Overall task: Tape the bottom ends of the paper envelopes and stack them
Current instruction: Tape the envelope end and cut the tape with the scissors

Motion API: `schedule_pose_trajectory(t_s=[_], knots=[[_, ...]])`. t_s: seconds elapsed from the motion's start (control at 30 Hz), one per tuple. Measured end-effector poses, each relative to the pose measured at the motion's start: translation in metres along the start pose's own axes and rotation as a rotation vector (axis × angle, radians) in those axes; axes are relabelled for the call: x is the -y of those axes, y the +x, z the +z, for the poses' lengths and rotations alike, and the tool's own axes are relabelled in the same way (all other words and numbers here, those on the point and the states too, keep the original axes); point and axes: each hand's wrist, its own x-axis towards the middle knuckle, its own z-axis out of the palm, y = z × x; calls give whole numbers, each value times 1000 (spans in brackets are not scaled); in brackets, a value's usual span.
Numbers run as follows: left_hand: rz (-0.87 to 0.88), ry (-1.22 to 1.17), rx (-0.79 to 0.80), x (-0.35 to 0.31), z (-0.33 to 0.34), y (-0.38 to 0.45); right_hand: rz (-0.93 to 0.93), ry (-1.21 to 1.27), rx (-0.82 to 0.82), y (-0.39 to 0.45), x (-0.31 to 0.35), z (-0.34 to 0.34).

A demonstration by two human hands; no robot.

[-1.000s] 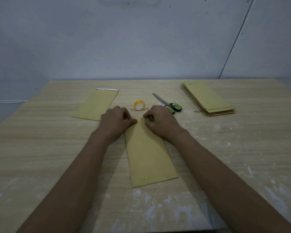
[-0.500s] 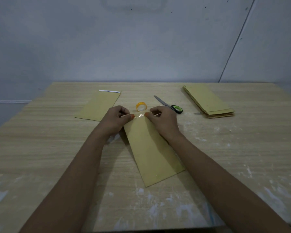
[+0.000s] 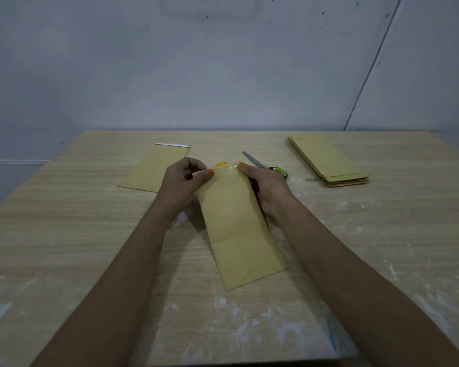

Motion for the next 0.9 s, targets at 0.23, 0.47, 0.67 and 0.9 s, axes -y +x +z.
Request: schedule_pose_trajectory(t_s=[0.23, 0.47, 0.67, 0.9], knots=[[-90, -117, -131, -1, 2, 1, -65, 16, -39, 3, 3, -7], [-79, -156, -205, -3, 13, -4, -114, -42, -153, 9, 2, -8], [-127, -153, -223, -3, 14, -6, -134, -43, -163, 6, 3, -6], [-324, -341, -222, -7, 17, -3, -155, -63, -155, 2, 5, -4]])
